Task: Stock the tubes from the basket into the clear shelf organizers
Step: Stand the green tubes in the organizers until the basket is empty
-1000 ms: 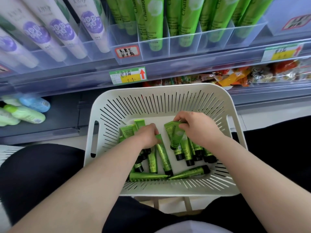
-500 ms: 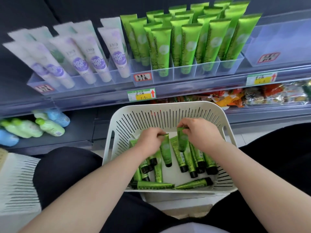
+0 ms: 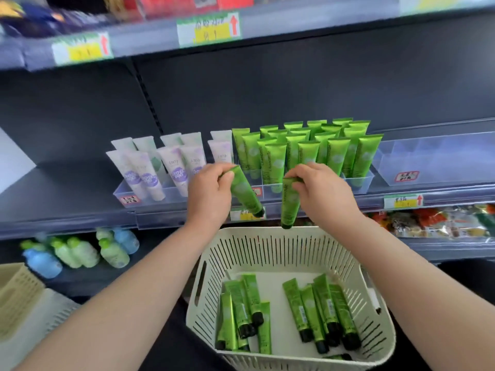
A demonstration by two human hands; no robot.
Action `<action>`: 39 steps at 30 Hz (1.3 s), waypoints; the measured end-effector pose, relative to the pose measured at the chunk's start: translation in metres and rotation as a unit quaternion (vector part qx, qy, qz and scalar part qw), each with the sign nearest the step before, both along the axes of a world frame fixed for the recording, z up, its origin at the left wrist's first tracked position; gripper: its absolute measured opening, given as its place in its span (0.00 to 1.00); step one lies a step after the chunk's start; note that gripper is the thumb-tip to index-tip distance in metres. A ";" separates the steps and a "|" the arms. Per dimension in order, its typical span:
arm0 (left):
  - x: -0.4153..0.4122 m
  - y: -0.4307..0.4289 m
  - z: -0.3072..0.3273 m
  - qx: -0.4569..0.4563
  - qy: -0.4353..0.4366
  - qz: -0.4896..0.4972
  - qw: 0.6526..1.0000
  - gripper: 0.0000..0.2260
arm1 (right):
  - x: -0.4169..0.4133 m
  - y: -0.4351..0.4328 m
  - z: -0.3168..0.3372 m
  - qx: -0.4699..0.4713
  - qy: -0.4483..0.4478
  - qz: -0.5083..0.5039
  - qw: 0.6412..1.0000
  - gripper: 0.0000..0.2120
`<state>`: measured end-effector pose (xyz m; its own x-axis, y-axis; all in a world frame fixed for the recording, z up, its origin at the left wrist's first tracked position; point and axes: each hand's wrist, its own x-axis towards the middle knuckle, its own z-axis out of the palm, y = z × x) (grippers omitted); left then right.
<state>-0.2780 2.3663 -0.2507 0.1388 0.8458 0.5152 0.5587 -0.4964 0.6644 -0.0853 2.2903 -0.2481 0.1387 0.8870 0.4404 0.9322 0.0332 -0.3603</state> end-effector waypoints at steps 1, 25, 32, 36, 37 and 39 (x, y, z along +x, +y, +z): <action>0.002 0.007 0.011 0.015 -0.001 0.012 1.000 0.10 | 0.000 0.005 0.009 0.011 -0.005 0.000 1.000 0.12; 0.046 0.101 0.028 0.029 0.192 0.025 0.981 0.12 | 0.005 0.052 0.045 0.040 -0.037 0.039 0.998 0.12; 0.007 0.079 0.027 0.065 0.228 0.008 0.971 0.15 | -0.023 0.086 0.063 0.084 -0.067 0.028 0.994 0.12; -0.012 0.069 0.011 0.061 0.258 -0.004 0.964 0.16 | -0.035 0.109 0.062 0.058 -0.099 0.021 0.993 0.13; -0.015 0.067 0.008 0.055 0.263 -0.009 0.963 0.16 | -0.036 0.114 0.059 0.044 -0.110 0.021 0.993 0.14; -0.019 0.065 0.004 0.047 0.268 -0.022 0.962 0.17 | -0.038 0.121 0.052 0.017 -0.137 0.022 0.990 0.16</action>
